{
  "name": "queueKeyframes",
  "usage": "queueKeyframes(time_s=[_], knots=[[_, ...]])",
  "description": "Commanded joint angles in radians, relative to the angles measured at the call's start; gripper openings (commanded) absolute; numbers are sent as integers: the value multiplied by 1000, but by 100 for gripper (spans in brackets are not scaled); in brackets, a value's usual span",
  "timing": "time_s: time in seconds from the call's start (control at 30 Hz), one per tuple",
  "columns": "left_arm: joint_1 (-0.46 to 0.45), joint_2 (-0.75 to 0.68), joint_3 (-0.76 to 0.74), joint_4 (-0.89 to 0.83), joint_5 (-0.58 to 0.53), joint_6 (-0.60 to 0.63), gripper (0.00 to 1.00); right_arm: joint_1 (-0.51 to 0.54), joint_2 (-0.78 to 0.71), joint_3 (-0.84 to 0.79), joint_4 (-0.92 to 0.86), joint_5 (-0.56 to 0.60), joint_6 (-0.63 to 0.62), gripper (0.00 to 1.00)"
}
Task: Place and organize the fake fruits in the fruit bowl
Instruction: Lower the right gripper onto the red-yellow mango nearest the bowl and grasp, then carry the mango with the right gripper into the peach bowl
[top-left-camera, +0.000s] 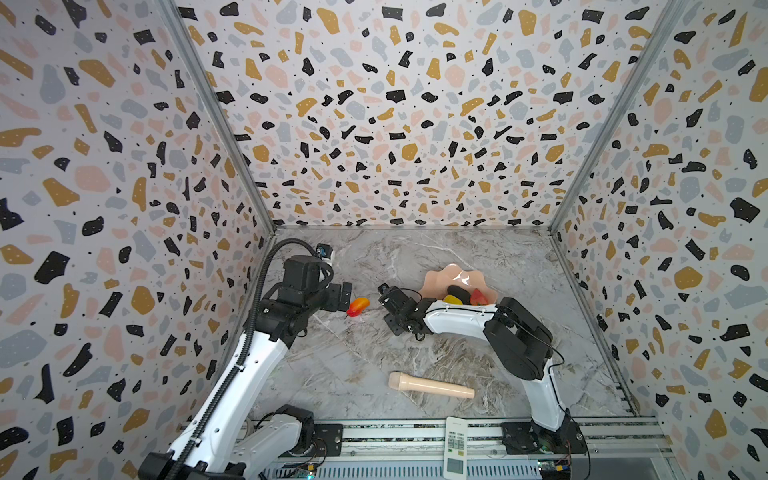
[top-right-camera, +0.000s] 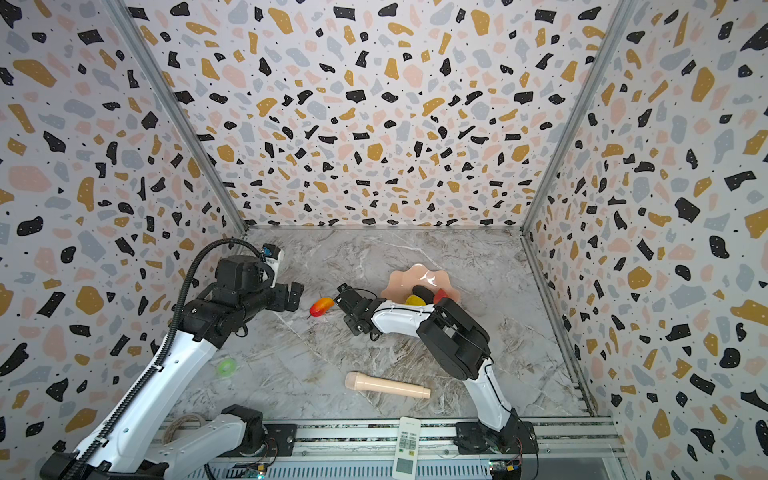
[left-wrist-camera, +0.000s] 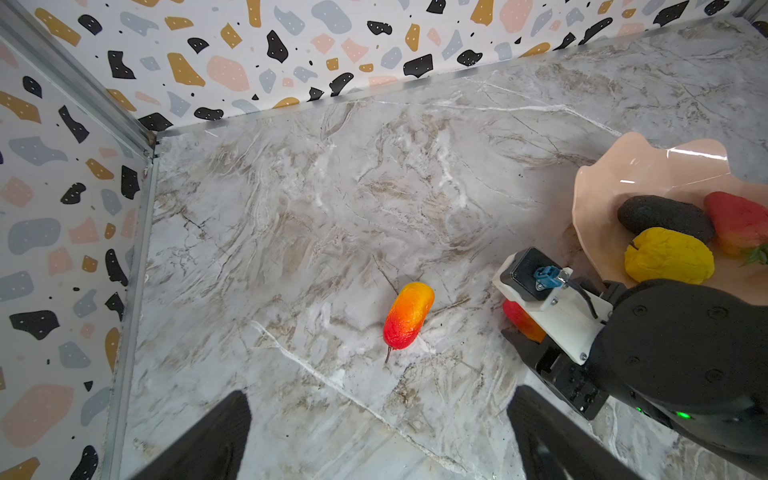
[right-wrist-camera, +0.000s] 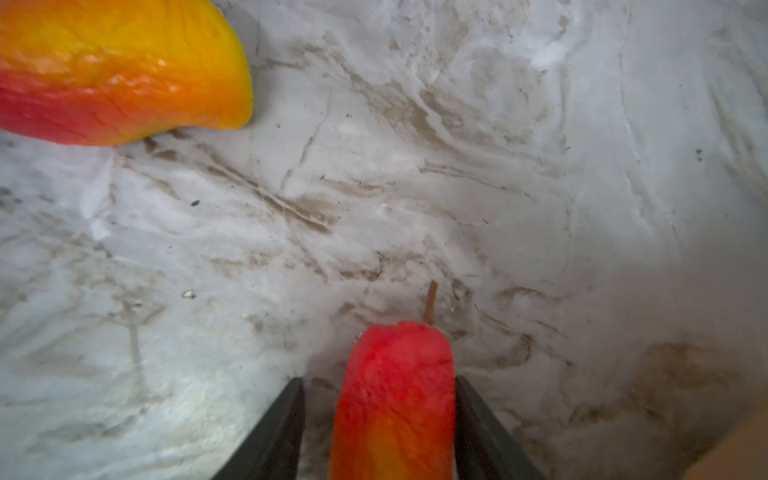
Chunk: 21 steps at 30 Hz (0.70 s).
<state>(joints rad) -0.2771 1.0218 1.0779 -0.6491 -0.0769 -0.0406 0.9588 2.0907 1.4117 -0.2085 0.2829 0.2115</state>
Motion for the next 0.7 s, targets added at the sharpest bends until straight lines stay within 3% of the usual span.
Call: queueKeyframes(time_s=[0.0,0.03,0.13,0.2,0.4,0.67], knots=[[-2,-6,-3,20,-14,3,100,-6,-27,33,1,11,-24,51],[-1,-4,-3,22,-13,3,100,-9,-33,32,0,14,-29,51],[-1,4,3,20,-11,4,99,-9,-79,20,11,13,-47,34],[-2,7,6,20,-12,5,100,-10,-132,-5,28,8,-60,29],[-2,21,17,21,-12,7,100,-52,-362,-103,56,-130,-137,27],[-2,46,30,34,6,8,100,-268,-561,-230,27,-210,-169,26]])
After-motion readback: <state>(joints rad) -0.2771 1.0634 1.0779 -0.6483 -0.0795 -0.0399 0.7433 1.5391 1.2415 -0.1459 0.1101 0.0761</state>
